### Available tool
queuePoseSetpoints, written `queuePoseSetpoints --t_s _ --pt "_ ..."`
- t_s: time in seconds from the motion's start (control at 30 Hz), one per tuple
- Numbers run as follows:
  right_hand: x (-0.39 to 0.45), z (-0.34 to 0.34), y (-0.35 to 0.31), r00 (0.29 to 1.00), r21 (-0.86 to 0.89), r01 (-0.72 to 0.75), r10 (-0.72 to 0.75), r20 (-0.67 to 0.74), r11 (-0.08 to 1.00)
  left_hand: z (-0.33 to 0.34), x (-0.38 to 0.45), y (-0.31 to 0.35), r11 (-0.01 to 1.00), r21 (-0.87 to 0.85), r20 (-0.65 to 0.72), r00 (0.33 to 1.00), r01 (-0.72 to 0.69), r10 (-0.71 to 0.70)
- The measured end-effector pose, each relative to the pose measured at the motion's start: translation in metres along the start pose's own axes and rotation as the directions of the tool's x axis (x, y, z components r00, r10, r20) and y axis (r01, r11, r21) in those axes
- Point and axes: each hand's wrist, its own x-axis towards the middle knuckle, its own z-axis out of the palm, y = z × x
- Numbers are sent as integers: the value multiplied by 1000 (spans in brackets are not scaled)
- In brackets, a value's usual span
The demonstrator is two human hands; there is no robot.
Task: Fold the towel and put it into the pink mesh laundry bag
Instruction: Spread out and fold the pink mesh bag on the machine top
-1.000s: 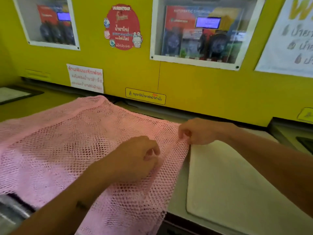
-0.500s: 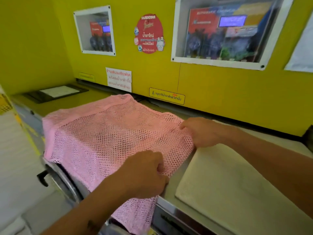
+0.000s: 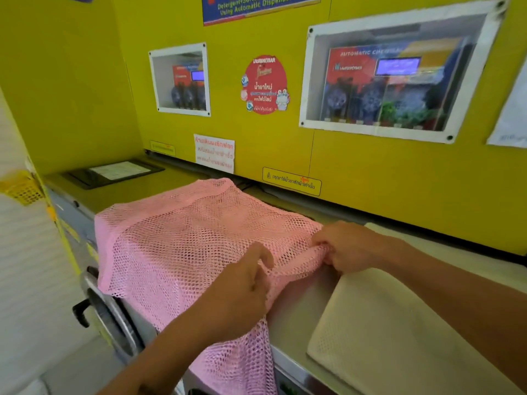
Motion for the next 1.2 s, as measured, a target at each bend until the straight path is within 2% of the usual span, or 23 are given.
queuePoseSetpoints --t_s 0.03,0.1,0.23,0.3,0.4,0.5,0.63,0.73,0.83,0.93,1.03,1.13,1.2 --pt "2 2 -1 999 -30 1 -2 -45 1000 -4 -2 -2 995 -95 -32 999 -13 10" --pt "9 4 -2 989 -90 -14 1 -145 996 -14 -4 -5 986 -162 -52 998 -37 29" --pt "34 -14 -14 920 -40 -29 11 -392 999 -34 -7 -20 995 -103 2 1000 3 -3" --pt "49 -34 -29 899 -29 -17 3 -439 999 -44 -7 -31 987 -151 12 998 59 -57" --pt "74 -59 -58 880 -103 6 -54 -472 995 -68 -6 -48 945 -306 -39 990 118 -136" --pt "108 -79 -87 880 -212 -26 -78 -468 977 -106 -1 -72 912 -402 -67 991 82 -119" --pt "160 -99 -121 878 -310 -74 -85 -471 948 -156 9 -120 958 -278 -122 988 62 -100" --pt "205 -106 -141 885 -366 -106 -80 -460 924 -201 17 -159 949 -309 -1 998 60 -63" --pt "249 -108 -158 927 -402 -147 -17 -375 904 -247 24 -201 951 -300 113 993 70 -38" --pt "288 -104 -175 951 -403 -156 27 -307 902 -278 31 -238 952 -293 152 987 90 -47" --pt "323 -100 -191 954 -457 -126 -19 -300 880 -301 44 -270 955 -274 113 990 114 -86" --pt "364 -101 -207 959 -490 -122 -24 -281 863 -318 60 -294 970 -183 45 986 163 -158" --pt "393 -96 -215 956 -472 -130 -16 -293 872 -319 72 -300 978 3 -164 964 210 -207"
